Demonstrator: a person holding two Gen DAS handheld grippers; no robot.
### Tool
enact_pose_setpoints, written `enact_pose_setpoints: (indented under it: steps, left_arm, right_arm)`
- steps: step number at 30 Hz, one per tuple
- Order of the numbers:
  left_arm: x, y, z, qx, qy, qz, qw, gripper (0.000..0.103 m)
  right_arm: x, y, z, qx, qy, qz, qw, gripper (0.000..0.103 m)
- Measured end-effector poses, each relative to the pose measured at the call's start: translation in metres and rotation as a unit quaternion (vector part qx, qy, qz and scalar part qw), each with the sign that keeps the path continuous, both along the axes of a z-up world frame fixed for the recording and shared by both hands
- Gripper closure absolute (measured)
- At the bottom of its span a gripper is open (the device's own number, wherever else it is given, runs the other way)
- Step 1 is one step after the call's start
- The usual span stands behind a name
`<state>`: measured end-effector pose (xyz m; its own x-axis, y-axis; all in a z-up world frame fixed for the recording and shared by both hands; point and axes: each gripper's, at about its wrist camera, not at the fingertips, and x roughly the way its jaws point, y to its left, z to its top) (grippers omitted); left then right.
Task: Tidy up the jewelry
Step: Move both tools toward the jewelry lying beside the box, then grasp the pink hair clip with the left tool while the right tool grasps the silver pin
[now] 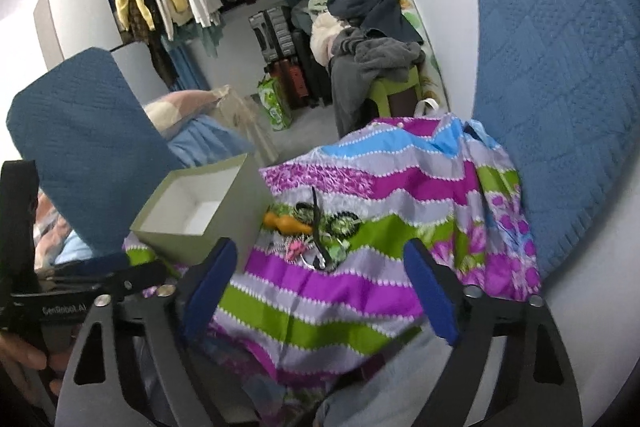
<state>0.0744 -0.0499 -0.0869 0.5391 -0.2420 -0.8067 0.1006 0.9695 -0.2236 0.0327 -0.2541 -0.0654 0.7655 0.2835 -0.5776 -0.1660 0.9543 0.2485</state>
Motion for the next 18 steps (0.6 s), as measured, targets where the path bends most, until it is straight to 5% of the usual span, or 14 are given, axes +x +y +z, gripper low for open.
enact_pose_setpoints:
  steps: [7, 15, 18]
  left_arm:
    - [0.036, -0.015, -0.025, -0.027, 0.025, -0.015, 0.9992, 0.031]
    - [0.078, -0.032, -0.064, -0.042, 0.054, -0.020, 0.9975, 0.046]
    - [0.090, -0.031, -0.080, -0.074, 0.085, -0.007, 0.9936, 0.054]
  right_arm:
    - [0.054, -0.001, -0.036, 0.013, 0.023, 0.014, 1.000, 0.053]
    - [0.117, -0.005, -0.092, 0.034, 0.073, 0.016, 0.997, 0.065]
    - [0.137, -0.003, -0.108, 0.031, 0.088, 0.021, 0.995, 0.067]
